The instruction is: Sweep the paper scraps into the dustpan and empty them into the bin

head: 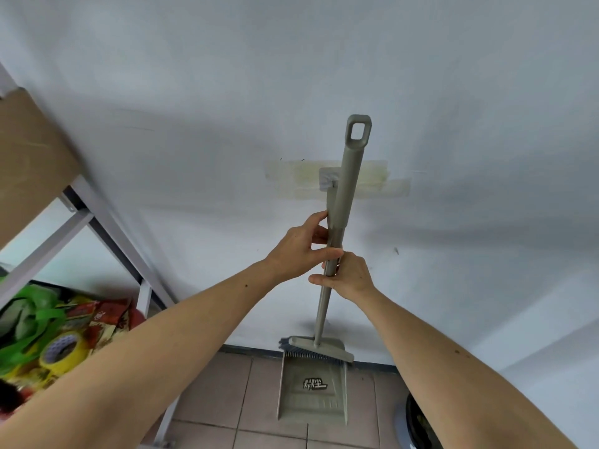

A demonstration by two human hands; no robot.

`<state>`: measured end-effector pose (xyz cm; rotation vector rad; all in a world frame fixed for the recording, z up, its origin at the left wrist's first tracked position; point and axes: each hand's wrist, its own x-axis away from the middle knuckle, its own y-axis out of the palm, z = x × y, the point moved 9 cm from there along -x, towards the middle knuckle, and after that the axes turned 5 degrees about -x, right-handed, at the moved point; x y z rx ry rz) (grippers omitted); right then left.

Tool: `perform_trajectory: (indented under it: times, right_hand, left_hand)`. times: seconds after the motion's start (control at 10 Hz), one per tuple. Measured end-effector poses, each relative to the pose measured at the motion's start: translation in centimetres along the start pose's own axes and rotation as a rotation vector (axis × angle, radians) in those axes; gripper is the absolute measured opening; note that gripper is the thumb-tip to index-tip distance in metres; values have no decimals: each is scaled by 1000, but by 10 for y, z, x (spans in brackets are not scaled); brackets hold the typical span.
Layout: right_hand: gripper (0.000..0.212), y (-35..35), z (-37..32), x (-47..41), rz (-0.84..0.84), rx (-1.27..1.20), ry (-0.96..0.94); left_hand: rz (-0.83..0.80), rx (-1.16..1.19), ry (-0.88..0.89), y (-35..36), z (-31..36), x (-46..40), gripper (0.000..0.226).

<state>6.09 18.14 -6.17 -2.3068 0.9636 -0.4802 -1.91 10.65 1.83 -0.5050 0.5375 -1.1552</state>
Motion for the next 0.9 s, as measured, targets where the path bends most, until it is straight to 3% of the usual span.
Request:
perform_trajectory:
  times: [0.4, 0.9]
  right_hand:
    - [44, 5, -2, -6, -1, 31, 3]
    - [66, 3, 15, 5, -44, 32, 44]
  left_hand:
    - [-10, 12, 10, 5, -7, 0, 75]
    - [-2, 15, -36, 5, -15, 3, 80]
